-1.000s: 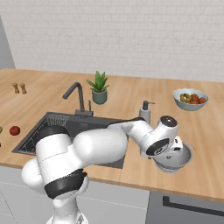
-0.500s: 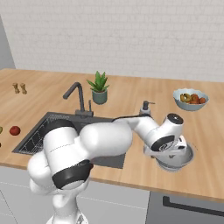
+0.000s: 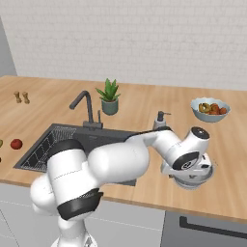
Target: Put the colander in the sink, put the banana, apple, mango in the colander, and turn on the sink faucet and pour water over the colander.
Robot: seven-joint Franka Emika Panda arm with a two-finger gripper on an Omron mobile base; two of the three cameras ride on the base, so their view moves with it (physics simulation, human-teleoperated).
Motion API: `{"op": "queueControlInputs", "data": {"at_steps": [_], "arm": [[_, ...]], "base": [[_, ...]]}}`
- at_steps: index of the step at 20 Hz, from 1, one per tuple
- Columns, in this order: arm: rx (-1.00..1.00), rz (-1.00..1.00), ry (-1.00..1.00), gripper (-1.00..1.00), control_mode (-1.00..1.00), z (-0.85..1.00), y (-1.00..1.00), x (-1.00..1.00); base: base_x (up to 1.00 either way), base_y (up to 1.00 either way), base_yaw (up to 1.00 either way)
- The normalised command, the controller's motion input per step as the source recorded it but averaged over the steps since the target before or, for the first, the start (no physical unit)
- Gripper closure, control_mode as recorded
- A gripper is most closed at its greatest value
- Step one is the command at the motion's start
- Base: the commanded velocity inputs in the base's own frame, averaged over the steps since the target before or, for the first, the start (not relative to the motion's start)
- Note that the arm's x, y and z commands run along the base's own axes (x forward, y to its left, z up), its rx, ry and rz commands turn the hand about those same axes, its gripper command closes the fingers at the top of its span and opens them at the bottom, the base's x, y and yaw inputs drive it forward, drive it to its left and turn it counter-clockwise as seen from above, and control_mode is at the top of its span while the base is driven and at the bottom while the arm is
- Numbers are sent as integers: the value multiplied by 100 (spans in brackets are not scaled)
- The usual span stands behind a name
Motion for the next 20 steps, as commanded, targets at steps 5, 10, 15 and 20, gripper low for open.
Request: {"op": "queueControlInputs", "data": {"at_steps": [5,10,15,20], "arm": [[-4,0,0,-100,-100,-9,13,0],[-5,0,0,-100,-100,-10,15,0],[-5,0,0,-100,-100,-14,13,1],[-7,0,0,-100,-100,-22,15,0]], "base": [[0,0,0],[0,0,0],[0,0,0],[0,0,0]]}}
